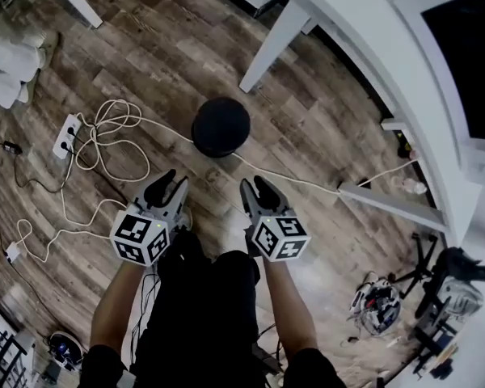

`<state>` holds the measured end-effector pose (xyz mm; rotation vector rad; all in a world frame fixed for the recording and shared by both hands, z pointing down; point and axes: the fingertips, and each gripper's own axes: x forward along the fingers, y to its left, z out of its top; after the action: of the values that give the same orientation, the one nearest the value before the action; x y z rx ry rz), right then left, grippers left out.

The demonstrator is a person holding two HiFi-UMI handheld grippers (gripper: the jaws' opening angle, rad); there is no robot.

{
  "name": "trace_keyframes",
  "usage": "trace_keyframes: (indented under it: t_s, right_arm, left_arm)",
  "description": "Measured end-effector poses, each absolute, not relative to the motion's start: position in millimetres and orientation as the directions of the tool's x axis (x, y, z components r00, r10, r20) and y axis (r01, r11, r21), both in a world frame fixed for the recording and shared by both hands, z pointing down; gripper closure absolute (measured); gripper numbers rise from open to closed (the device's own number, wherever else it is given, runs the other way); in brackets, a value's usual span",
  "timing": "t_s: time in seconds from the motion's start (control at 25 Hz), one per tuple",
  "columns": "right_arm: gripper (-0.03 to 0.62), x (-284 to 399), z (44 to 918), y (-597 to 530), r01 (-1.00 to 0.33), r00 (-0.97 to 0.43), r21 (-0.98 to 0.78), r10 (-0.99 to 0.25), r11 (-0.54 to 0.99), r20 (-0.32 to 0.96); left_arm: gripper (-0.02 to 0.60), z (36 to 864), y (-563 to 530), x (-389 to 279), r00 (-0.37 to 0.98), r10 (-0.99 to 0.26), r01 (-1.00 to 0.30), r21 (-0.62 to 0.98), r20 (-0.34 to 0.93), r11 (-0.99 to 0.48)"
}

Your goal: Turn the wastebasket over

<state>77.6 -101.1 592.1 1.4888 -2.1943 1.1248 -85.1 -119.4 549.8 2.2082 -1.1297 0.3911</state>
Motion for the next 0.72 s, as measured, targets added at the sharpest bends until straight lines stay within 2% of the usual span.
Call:
trace_keyframes:
  t_s: [0.12,0.24,0.4,0.6,0.72]
  right_arm:
    - [0.430,79.9,623.8,-109.9,-0.875,-0.438,-0.452,-0.676,0.171,0.592]
    - [0.401,77.7,655.5,-122.9,-0.861,-0.462,-0.475,-0.666,0.179,0.586]
    - [0.356,81.0,697.5,-139.9,-0.851,-0.473,-0.497,-0.653,0.167,0.591]
    - [0.339,88.6,743.2,-157.4,-0.843,-0.468,-0.524,-0.645,0.122,0.604]
    - [0.336,96.8,763.6,-173.1,-0.837,-0.463,-0.540,-0.649,0.094,0.604]
  left_arm:
    - [0.411,587.4,-136.5,-94.7,0.573,-0.618,-0.819,0.374,0.538,-0.435]
    - [0.358,625.0,-153.8,-98.9,0.581,-0.594,-0.814,0.403,0.557,-0.418]
    - [0.325,669.4,-174.7,-92.7,0.599,-0.564,-0.801,0.438,0.568,-0.408]
    - [0.286,725.0,-193.3,-76.7,0.647,-0.454,-0.760,0.480,0.612,-0.438]
    - [0.276,750.4,-215.0,-74.9,0.639,-0.445,-0.767,0.474,0.627,-0.433]
